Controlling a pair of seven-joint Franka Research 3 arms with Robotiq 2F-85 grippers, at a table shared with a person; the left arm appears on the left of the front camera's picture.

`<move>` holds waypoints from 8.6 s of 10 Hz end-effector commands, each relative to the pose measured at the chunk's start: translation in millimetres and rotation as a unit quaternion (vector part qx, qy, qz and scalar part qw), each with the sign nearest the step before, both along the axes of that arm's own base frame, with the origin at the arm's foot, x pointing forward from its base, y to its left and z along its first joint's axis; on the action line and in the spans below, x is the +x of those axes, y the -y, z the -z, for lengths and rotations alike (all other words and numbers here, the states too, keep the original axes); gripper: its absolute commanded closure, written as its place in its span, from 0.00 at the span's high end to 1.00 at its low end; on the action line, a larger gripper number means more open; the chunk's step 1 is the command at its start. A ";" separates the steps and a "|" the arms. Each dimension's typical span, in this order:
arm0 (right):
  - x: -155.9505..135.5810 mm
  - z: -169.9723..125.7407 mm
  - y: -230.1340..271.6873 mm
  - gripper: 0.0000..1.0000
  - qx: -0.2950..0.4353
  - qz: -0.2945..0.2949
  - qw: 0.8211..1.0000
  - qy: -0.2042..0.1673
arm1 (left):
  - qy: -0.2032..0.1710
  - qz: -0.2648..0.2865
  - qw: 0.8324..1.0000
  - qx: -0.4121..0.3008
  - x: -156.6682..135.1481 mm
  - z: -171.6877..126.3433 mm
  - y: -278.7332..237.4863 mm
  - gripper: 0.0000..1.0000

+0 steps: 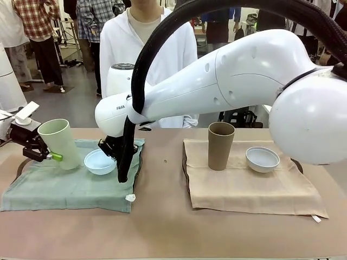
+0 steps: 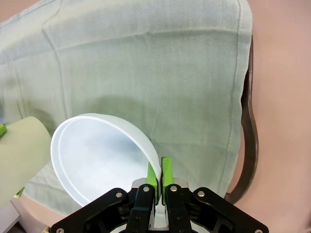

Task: Set up a tray with a mat and arrange the tableware.
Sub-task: Place the Picnic Bowl and Reusable plastic cup back onto the Handle tray in front of the human's position.

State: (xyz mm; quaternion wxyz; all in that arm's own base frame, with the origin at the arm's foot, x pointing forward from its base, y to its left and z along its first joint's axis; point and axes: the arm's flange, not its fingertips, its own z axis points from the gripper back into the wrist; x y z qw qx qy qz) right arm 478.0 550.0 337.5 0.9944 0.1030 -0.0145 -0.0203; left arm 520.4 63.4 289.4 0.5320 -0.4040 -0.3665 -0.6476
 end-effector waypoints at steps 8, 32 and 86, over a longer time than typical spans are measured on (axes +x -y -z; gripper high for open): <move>5.3 5.1 -0.6 0.85 0.003 -0.011 1.000 -0.003 | -0.015 -0.015 0.999 0.038 16.3 17.8 5.3 1.00; -50.7 -186.6 130.8 1.00 -0.086 -0.046 0.995 0.007 | -0.230 -0.526 0.697 0.430 -58.8 -237.4 114.4 1.00; -253.1 -222.7 755.3 1.00 0.398 0.194 0.896 0.040 | -0.565 -0.378 0.728 0.086 -163.0 -248.8 -141.4 1.00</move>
